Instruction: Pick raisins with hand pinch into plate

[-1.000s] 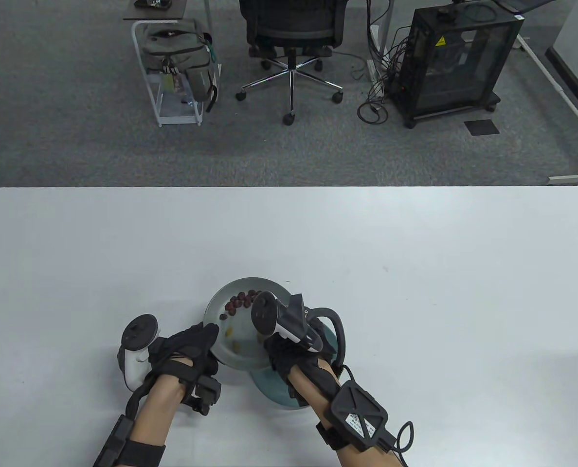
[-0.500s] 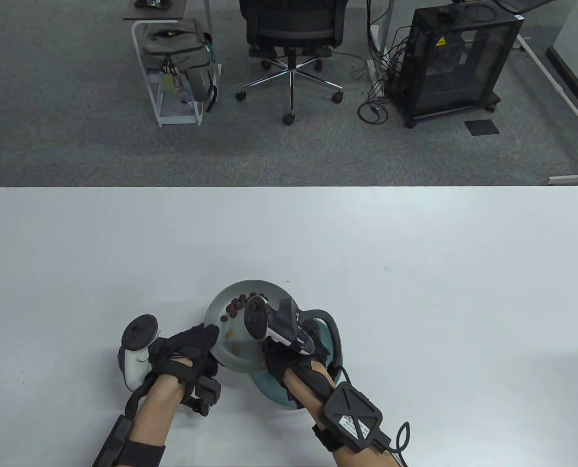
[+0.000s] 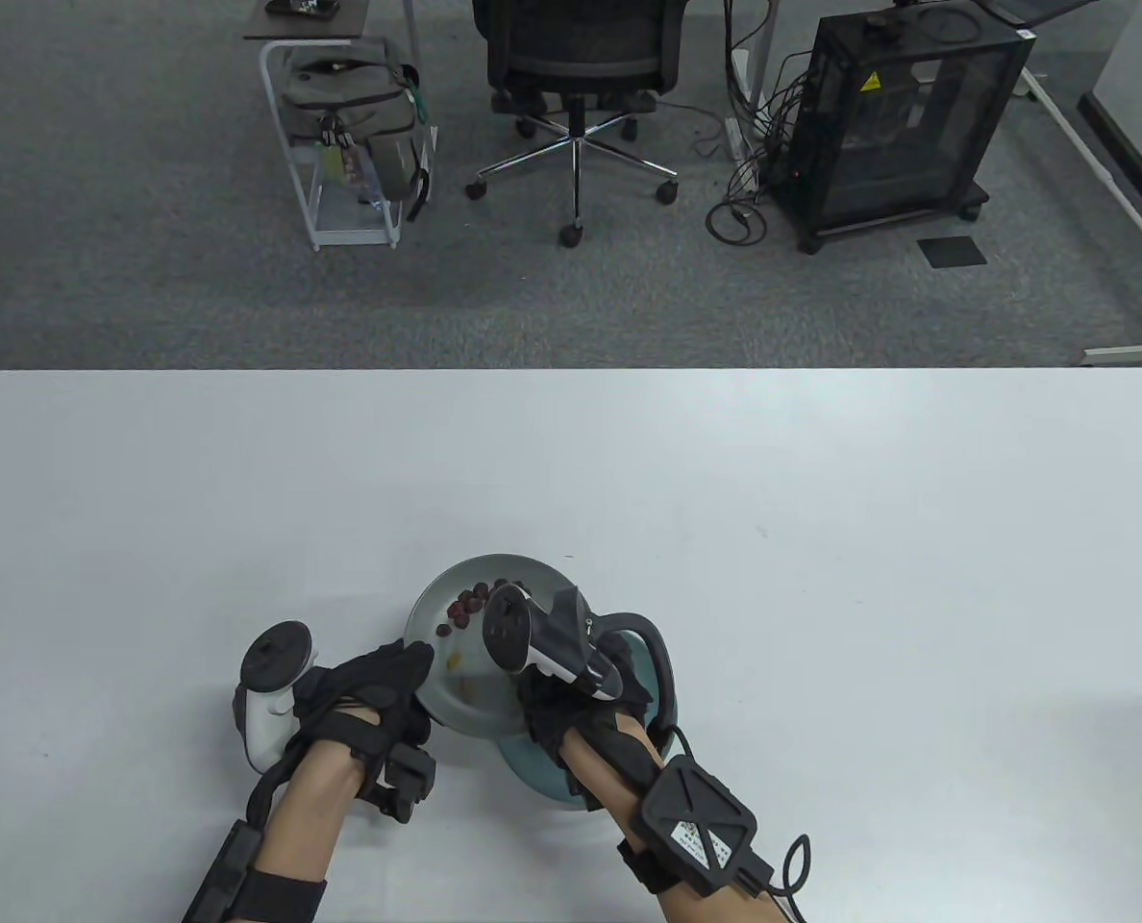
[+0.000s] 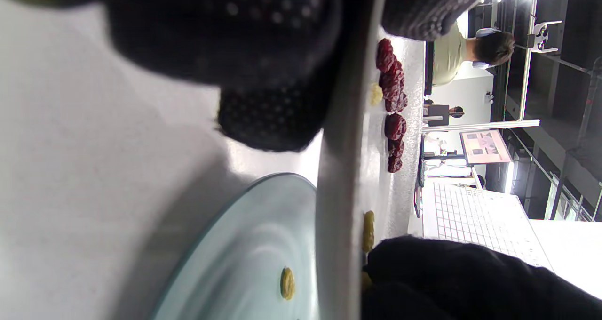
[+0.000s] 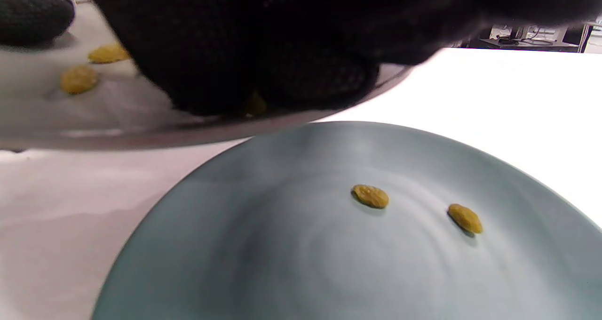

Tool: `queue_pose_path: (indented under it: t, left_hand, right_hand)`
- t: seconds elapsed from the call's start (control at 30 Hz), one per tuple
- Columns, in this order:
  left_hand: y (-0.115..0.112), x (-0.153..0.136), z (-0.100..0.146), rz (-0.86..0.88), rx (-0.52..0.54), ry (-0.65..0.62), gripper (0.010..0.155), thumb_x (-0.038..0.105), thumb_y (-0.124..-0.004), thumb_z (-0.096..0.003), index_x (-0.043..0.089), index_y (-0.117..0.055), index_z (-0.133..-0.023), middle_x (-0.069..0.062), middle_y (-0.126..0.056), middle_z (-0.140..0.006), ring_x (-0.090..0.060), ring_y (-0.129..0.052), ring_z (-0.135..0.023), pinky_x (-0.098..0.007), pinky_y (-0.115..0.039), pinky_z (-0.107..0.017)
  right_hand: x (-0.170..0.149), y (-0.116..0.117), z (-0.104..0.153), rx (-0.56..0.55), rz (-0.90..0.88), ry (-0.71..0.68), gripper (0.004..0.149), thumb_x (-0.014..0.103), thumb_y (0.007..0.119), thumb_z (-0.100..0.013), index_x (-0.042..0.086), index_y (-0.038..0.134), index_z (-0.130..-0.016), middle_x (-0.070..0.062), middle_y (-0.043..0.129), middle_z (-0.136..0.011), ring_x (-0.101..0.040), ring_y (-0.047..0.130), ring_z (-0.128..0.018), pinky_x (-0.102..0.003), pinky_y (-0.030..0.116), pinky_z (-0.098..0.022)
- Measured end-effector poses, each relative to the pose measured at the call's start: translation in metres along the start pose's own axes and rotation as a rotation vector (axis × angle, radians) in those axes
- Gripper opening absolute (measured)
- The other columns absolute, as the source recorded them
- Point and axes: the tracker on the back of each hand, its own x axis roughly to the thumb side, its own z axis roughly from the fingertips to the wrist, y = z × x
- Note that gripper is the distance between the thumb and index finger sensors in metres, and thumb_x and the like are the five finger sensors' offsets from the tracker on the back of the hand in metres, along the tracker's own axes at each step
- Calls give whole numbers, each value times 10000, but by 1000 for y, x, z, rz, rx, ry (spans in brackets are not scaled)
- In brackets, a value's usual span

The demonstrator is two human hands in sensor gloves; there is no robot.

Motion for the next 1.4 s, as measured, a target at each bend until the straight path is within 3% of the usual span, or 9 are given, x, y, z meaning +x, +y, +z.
queue_pose_path:
  t: [0.37, 0.9, 1.4]
  left_hand:
    - [1, 0, 0, -15, -2, 3, 530, 362, -736, -512, -63, -790, -823, -190, -1039, -456, -209, -992, -134, -414, -828, -158]
    - [12, -3, 0, 20, 58, 14, 531, 373, -728, -517, -50, -782, -834, -173, -1040, -474, -206, -996, -146, -412, -828, -169]
    - [17, -2, 1, 47, 92, 4, 530, 374, -726, -518, -46, -779, -837, -169, -1039, -479, -204, -997, -151, -411, -829, -172]
  right_hand:
    - [0, 5, -3, -7, 12, -6, 491, 400, 1005, -379, 97, 920, -756, -49, 1061, -402, -191, 968, -238, -388, 867, -242]
    - [-40, -26, 16, -64, -141, 11, 488, 398, 993, -390, 96, 913, -765, -43, 1064, -430, -193, 969, -246, -390, 865, -246]
    - [-74, 17, 12, 47, -88, 118, 477, 389, 997, -391, 104, 916, -764, -47, 1060, -441, -196, 968, -254, -390, 864, -254]
